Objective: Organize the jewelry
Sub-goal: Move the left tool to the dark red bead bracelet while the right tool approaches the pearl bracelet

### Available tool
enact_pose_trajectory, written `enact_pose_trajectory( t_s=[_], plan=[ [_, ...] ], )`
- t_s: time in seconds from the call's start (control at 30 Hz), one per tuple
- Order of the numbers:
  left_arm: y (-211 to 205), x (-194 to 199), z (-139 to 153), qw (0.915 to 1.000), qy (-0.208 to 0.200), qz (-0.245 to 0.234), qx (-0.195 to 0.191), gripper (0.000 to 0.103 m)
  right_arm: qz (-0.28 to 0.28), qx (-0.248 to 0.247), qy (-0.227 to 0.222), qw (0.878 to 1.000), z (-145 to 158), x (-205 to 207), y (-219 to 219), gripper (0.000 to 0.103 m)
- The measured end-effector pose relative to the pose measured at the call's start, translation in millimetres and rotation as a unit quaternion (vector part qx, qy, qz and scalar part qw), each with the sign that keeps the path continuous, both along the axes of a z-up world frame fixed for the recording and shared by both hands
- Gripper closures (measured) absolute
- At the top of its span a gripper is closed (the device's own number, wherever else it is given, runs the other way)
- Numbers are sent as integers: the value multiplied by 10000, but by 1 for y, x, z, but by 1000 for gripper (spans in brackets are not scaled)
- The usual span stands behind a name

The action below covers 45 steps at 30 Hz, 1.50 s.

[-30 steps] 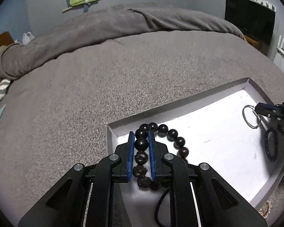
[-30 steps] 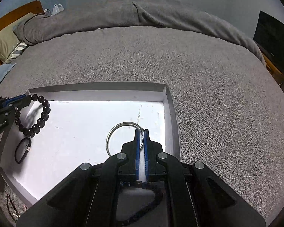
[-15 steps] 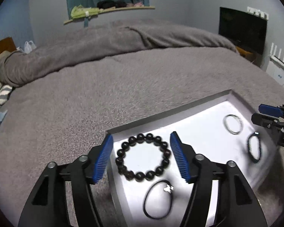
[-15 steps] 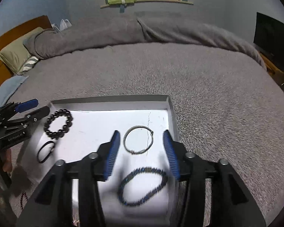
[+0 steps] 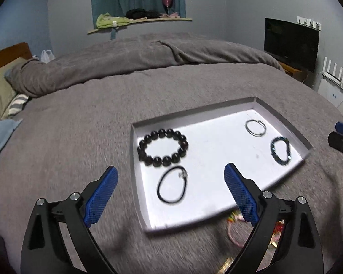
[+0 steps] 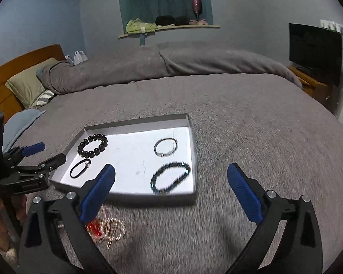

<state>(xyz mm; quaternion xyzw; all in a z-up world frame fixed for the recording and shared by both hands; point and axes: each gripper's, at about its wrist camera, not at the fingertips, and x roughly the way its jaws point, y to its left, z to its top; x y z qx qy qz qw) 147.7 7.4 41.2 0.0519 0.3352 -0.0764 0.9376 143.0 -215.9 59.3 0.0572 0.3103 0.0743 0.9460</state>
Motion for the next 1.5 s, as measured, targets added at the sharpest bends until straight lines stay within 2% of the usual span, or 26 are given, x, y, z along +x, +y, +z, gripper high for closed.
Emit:
enact_pose_trajectory(
  t_s=[0.23, 0.5, 0.63, 0.8, 0.93, 1.0, 1.17, 1.27, 1.4, 1.5],
  plan=[
    [-3, -37, -6, 9997, -17, 27, -251, 8, -82, 300, -5, 9995, -17, -29, -1, 5],
    [-1, -80, -25, 10000, 32, -51, -3, 8, -19, 52, -6, 10000, -34, -58, -1, 5],
    [5, -101, -38, 9996, 159, -206, 51, 8, 84, 96, 107, 9999, -42, -63, -1, 5],
    [8, -120, -47, 9989, 229, -393, 145, 8, 256, -52, 34, 9997, -43, -66, 10, 5],
    [10, -120, -50, 9982, 297, -516, 23, 8, 358, -121, 91, 9992, -49, -66, 18, 5],
    [16, -114, -53, 9987, 355, -364, 24, 8, 379, -162, 104, 9991, -51, -66, 20, 5],
    [38, -109, -50, 9979, 448, -79, -456, 9, 364, -237, 70, 9990, -53, -66, 21, 6],
    [46, -107, -50, 9980, 430, 61, -455, 12, 385, -251, 85, 9989, -55, -65, 22, 6],
    [49, -99, -55, 9968, 624, 108, -483, 39, 436, -340, 148, 9984, -58, -64, 27, 8],
    [50, -97, -57, 9964, 670, 100, -505, 46, 525, -315, 255, 9978, -60, -61, 32, 23]
  ],
)
